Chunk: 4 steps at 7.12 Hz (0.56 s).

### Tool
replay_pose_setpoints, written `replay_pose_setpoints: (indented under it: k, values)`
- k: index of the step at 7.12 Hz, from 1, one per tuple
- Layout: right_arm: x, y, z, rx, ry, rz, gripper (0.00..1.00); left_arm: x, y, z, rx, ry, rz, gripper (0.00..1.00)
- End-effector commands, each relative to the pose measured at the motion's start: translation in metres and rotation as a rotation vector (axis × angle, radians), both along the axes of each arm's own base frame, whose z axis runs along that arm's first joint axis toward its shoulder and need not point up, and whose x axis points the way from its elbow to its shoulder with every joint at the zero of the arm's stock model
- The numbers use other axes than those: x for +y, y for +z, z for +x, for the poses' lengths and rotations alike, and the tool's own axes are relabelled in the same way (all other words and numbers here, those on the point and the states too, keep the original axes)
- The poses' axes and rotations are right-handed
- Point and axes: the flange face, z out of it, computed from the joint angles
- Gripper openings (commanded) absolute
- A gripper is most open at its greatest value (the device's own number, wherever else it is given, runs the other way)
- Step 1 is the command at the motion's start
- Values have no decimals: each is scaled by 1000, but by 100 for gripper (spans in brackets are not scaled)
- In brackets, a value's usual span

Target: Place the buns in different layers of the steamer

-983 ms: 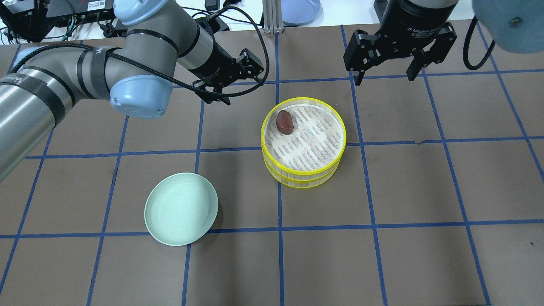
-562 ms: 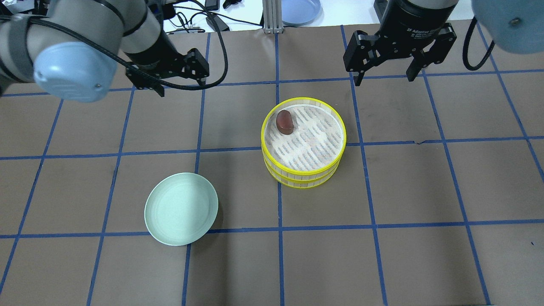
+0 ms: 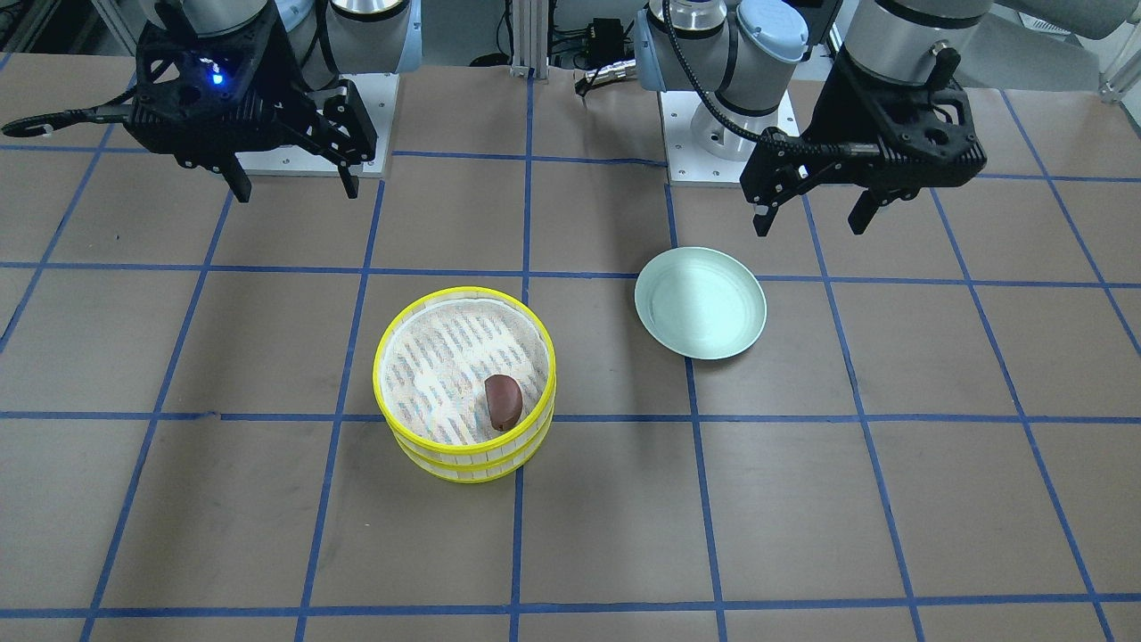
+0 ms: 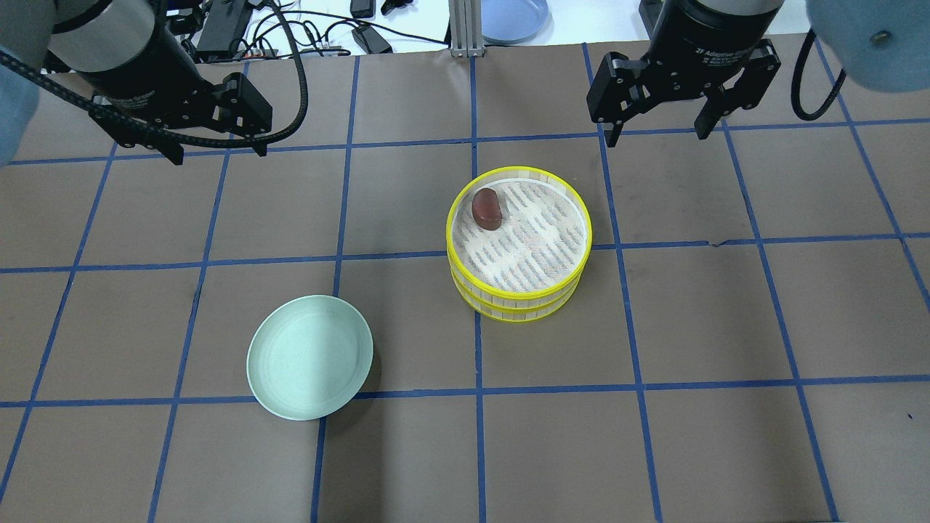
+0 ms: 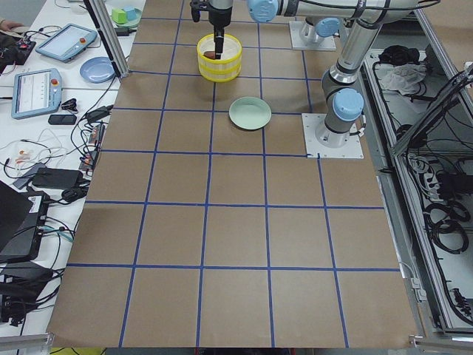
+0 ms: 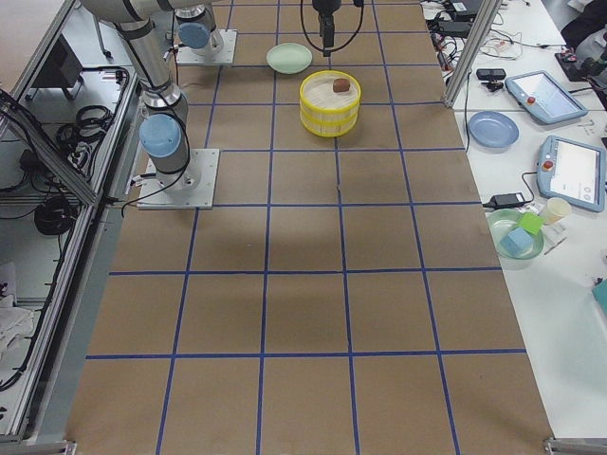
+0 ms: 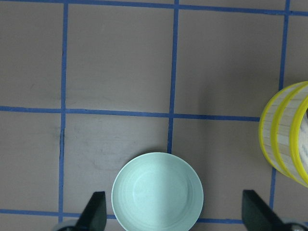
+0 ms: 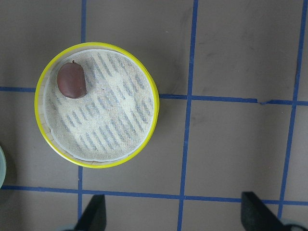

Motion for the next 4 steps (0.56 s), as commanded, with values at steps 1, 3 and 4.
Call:
replay_pose_setpoints:
  k: [1,3,4]
  values:
    - [0,0,0,0,0,0,100,18,16,1,-36,-5,-19,100]
    - [0,0,0,0,0,0,100,29,26,0,-41,-12,-33,100]
    - [0,0,0,-1,0,0,100,28,24,0,-38,-13,-30,100]
